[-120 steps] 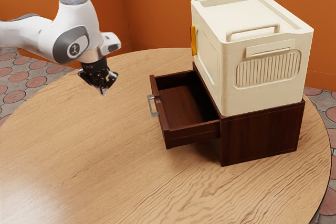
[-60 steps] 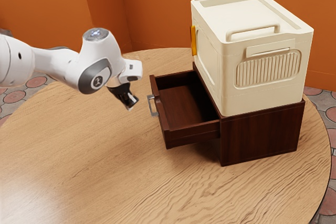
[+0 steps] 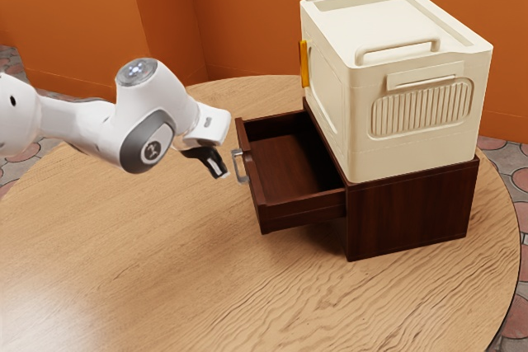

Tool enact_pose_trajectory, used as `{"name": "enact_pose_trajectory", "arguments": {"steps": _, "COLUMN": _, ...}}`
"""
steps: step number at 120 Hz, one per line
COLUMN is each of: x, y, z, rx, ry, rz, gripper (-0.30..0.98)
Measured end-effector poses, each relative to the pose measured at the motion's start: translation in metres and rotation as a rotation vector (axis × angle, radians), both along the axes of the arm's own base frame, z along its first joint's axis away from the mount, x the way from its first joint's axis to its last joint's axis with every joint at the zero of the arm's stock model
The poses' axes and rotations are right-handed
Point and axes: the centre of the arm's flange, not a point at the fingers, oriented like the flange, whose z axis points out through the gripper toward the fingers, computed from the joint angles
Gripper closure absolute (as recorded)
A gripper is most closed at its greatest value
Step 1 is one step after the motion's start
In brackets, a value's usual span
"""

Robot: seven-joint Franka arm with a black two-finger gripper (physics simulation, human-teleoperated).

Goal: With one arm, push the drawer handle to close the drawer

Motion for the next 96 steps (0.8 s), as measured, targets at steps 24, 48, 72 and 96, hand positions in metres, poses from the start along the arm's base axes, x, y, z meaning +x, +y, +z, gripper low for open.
{"name": "enact_pose_trajectory", "arguments": {"steps": 24, "x": 0.001, "y": 0.009, "z": -0.006, "rx": -0.005, "ry": -0.009, "rz": -0.019, "gripper": 0.79}}
{"name": "enact_pose_trajectory", "arguments": {"steps": 48, "x": 0.01, "y": 0.043, "z": -0.023, "rx": 0.022, "ry": 0.008, "rz": -0.005, "gripper": 0.79}}
{"name": "enact_pose_trajectory", "arguments": {"steps": 72, "x": 0.03, "y": 0.033, "z": -0.029, "rx": 0.067, "ry": -0.002, "rz": -0.08, "gripper": 0.79}}
{"name": "enact_pose_trajectory", "arguments": {"steps": 96, "x": 0.049, "y": 0.036, "z": -0.033, "rx": 0.089, "ry": -0.012, "rz": -0.109, "gripper": 0.79}}
